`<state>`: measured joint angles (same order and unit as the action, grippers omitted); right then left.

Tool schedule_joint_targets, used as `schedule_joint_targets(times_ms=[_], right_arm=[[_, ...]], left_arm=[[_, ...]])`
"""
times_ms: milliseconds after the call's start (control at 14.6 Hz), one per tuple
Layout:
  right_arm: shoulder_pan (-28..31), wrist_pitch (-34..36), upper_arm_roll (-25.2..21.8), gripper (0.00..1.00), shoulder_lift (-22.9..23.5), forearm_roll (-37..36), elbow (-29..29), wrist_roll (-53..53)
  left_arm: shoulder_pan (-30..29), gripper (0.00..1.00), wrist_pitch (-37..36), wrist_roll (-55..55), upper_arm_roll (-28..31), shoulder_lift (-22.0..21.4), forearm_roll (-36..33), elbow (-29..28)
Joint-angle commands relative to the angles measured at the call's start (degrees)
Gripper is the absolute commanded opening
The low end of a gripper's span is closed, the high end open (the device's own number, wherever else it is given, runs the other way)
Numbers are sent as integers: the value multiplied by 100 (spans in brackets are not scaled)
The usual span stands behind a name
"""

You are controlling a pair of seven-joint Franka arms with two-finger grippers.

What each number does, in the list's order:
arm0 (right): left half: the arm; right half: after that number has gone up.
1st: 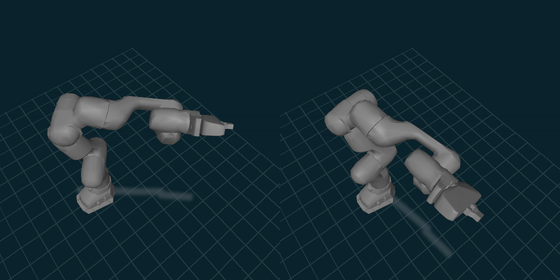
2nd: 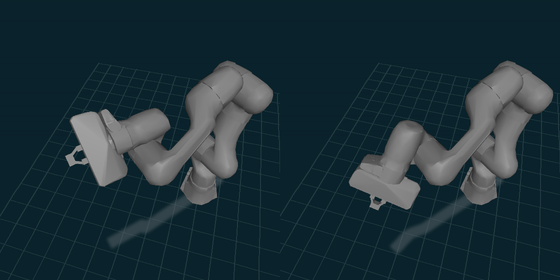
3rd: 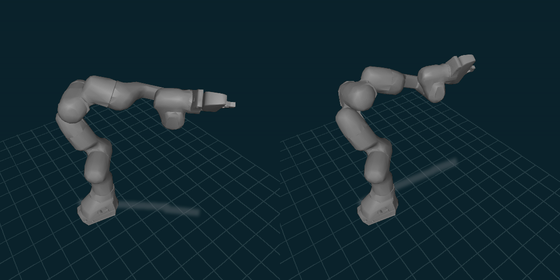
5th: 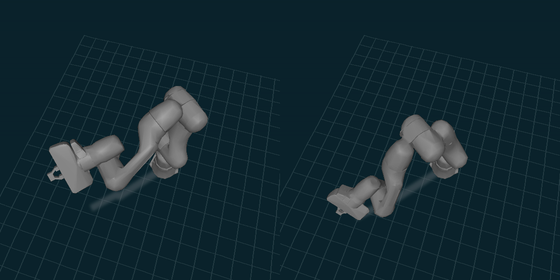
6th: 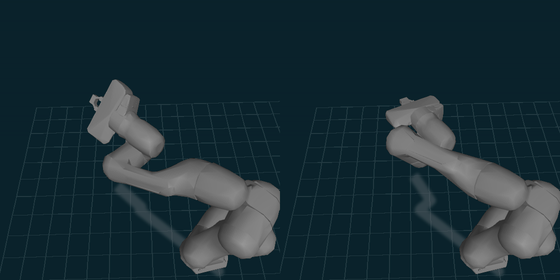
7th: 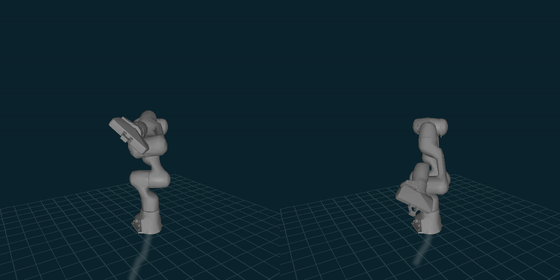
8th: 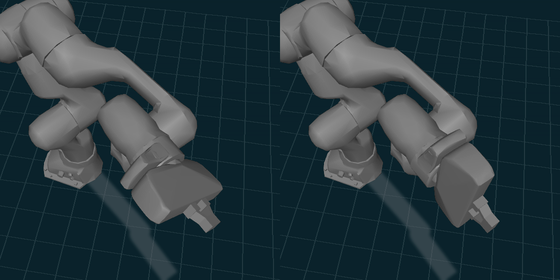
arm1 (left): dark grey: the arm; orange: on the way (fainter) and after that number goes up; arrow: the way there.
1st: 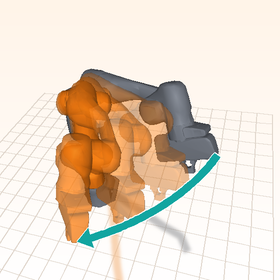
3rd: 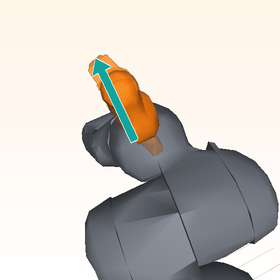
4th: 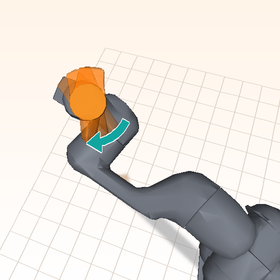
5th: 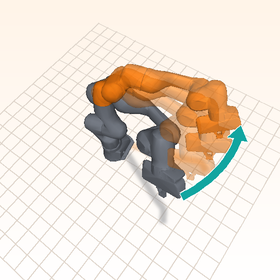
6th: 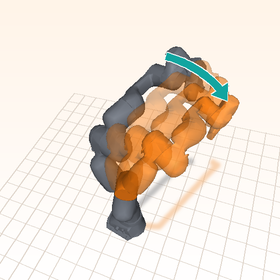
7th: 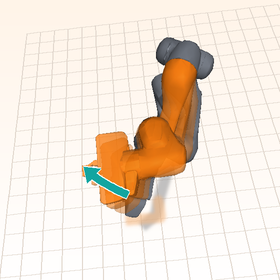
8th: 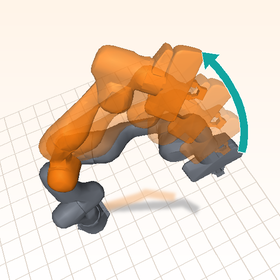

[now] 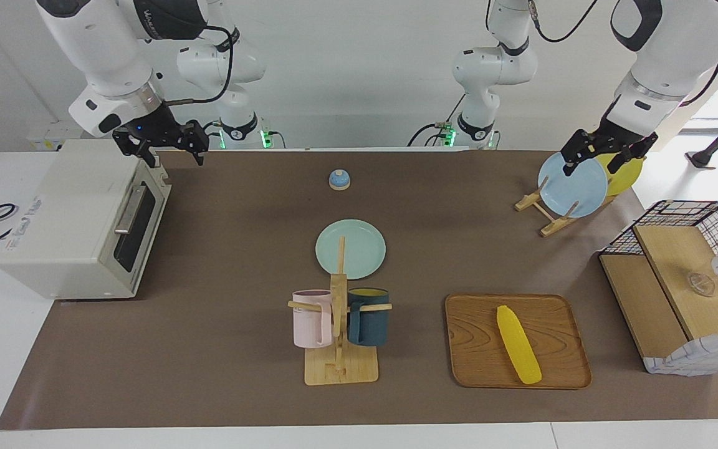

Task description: Put corn in oven

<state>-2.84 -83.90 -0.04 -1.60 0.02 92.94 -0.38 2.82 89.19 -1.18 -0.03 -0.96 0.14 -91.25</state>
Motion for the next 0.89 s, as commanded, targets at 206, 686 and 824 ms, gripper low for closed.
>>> schedule_joint_targets(times_ms=[206, 686, 824], right_arm=[[266, -539, 4, 0, -340, 60, 742, 528], [863, -2049, -31, 0, -666, -36, 1998, 1005], [952, -2218, -31, 0, -632, -176, 2123, 1005]], left_arm=[[-28, 100, 327, 48, -6, -133, -93, -192], [34, 100, 432, 74, -41, -63, -84, -209], [218, 100, 555, 57, -32, 95, -84, -201]])
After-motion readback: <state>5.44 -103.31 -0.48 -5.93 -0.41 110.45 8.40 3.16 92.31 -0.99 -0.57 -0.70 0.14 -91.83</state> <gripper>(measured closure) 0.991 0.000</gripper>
